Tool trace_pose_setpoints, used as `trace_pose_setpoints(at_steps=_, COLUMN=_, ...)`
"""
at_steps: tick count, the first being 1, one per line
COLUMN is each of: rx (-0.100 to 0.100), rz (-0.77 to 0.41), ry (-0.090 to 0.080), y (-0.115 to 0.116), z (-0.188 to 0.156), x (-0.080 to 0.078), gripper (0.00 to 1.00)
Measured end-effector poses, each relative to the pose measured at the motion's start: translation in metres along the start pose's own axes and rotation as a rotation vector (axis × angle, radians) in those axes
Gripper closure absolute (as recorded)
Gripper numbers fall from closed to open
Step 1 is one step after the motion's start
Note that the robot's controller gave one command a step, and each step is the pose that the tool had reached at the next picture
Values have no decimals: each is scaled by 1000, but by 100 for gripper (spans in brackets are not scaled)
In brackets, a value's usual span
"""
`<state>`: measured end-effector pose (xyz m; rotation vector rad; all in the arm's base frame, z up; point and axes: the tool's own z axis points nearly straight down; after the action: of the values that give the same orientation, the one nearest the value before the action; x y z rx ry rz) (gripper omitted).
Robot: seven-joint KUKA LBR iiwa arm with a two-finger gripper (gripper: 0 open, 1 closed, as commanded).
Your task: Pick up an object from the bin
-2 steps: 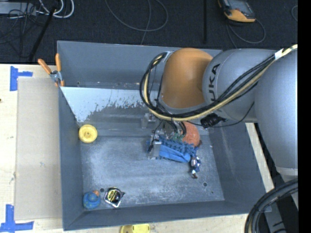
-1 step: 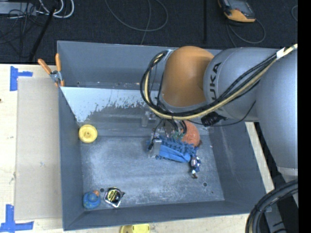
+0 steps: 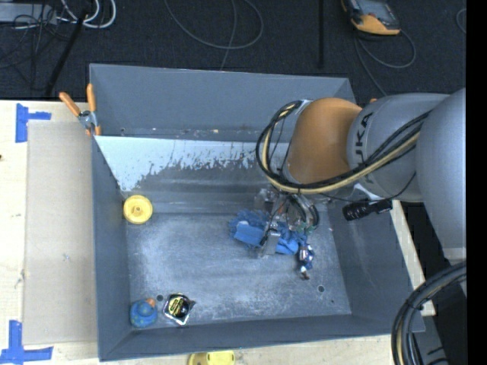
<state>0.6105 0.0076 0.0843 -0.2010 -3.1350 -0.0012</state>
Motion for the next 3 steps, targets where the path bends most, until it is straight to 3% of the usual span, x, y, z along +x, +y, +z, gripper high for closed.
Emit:
trace_pose_setpoints(at_steps=1, rx=1, rz=-22, ry=0, y=-1, z=-35, x=-1, gripper=0)
trace_pose_setpoints(at_steps=2, rx=0, rz=50, ry=-1, y=-1, z=-36, x=3, gripper=0)
trace_pose_setpoints(at_steps=3, rx=1, rz=160, ry=4, y=-11, z=17, x=12, gripper=0)
